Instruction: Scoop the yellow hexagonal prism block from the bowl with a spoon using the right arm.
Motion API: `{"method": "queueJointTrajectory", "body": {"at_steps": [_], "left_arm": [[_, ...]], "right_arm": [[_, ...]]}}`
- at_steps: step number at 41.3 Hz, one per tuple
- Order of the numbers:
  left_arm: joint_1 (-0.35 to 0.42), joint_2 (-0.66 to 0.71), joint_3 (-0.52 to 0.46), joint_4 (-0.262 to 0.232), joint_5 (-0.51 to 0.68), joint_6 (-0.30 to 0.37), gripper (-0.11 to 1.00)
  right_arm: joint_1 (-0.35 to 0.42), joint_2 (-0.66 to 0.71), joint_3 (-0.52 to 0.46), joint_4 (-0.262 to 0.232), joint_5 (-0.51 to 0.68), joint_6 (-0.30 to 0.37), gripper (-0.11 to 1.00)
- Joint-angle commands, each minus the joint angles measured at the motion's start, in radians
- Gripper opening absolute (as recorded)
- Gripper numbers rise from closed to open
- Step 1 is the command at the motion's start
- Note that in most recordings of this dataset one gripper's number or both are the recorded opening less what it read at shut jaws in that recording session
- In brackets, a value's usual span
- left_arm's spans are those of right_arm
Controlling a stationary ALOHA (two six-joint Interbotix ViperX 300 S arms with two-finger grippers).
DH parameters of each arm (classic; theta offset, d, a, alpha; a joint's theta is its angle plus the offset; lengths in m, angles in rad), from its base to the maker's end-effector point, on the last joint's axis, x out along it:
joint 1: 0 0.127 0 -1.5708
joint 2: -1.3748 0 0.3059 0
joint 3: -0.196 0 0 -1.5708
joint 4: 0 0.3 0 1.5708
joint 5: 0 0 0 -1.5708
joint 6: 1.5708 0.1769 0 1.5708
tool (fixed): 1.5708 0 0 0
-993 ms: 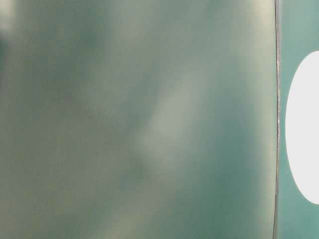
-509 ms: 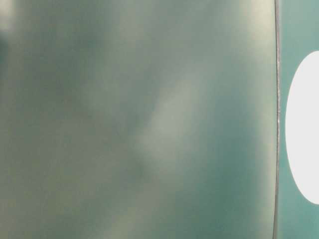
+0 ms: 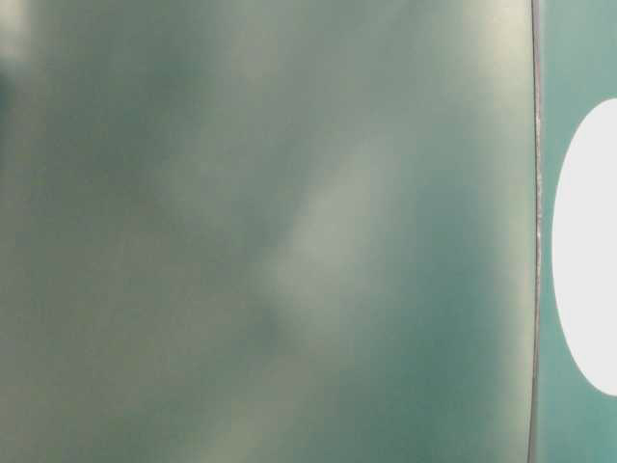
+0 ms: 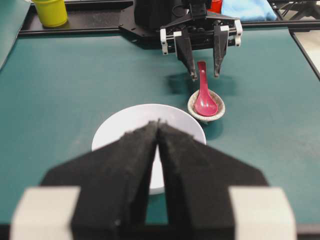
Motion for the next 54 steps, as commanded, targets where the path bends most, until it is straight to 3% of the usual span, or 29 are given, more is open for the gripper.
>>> {"method": "queueJointTrajectory", "body": {"at_steps": [1, 14, 42, 54], "left_arm": [[-0.002, 0.005, -0.032, -0.002, -0.003, -0.002, 0.09], [-0.002, 0.005, -0.031, -0.002, -0.006, 0.000, 0.09], [-0.002, 0.005, -0.031, -0.002, -0.009, -0.002, 0.09], [-0.002, 0.005, -0.032, -0.002, -0.009, -0.002, 0.09]], "right_arm": [[0.005, -0.012, 0.000, 0.009, 0.000, -0.017, 0.56], [0.005, -0.006, -0.005, 0.009, 0.094, -0.028, 0.56], [0.005, -0.005, -0.012, 0.009, 0.095, -0.044, 0.55], [0.005, -0.005, -0.014, 0.009, 0.095, -0.044, 0.48]]}}
